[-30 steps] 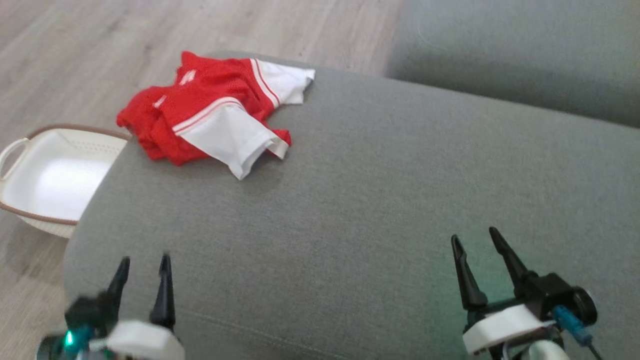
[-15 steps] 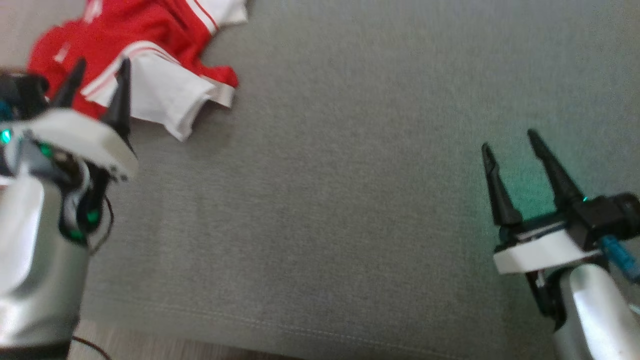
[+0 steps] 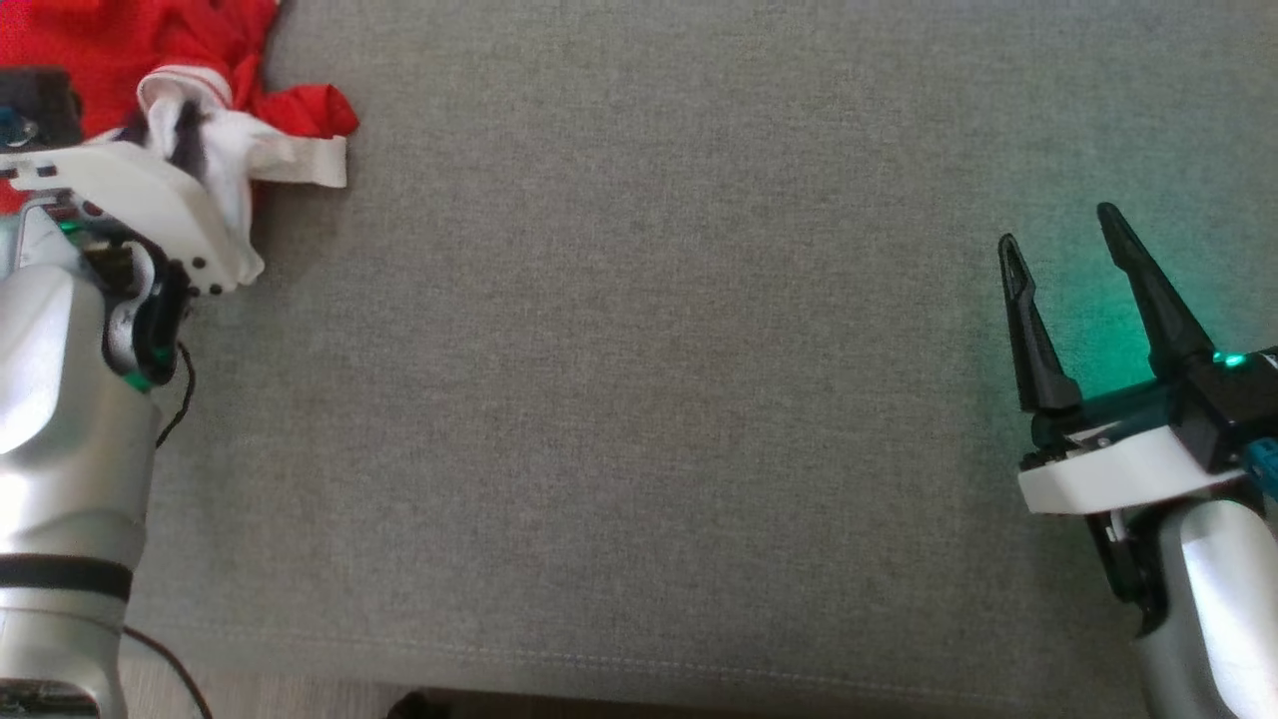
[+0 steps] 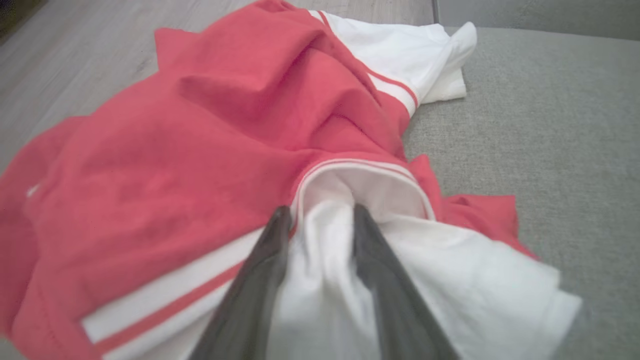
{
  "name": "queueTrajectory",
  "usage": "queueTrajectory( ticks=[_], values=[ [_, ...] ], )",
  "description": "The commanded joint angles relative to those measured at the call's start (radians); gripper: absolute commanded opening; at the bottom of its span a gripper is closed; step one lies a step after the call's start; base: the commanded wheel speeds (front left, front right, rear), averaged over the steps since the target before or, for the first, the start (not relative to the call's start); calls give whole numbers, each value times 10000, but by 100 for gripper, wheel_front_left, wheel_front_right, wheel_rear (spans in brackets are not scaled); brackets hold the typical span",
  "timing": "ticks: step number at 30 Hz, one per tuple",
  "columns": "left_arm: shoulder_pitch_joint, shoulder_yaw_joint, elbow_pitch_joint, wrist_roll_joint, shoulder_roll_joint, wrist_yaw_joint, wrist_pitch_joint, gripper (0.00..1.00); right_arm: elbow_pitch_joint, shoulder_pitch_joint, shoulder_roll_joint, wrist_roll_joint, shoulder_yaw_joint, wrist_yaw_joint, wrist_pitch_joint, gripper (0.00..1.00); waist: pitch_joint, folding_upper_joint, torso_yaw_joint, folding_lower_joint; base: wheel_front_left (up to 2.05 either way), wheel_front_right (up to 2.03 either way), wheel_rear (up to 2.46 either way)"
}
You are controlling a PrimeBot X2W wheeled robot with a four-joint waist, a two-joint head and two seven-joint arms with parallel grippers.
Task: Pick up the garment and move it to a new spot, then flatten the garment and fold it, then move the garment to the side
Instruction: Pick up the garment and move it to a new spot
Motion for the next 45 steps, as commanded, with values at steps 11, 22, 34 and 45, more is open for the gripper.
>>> queueTrajectory(
  ticks=[11, 22, 34, 45],
  values=[
    [-660, 320, -285, -171, 621, -709, -1052, 0, 51, 443, 368, 212, 91, 77, -305, 100, -1510, 1, 55, -3, 0, 0, 0],
    [906, 615, -6281, -1448, 1599, -908, 1553, 0, 1012, 1235, 1117, 428, 65, 77, -909, 100, -3673, 1, -544, -3, 0, 0, 0],
    [2074, 239, -10951, -3568, 1818, -704, 4537, 0, 1244, 1320, 1333, 541, 474, 77, -1079, 100, -4244, 1, -1922, -3, 0, 0, 0],
    [1130, -1974, -8606, -2434, 349, -1016, 4168, 0, 1676, 629, 1556, 829, 1269, 77, -1260, 100, -3894, 1, -4346, -3, 0, 0, 0]
  ],
)
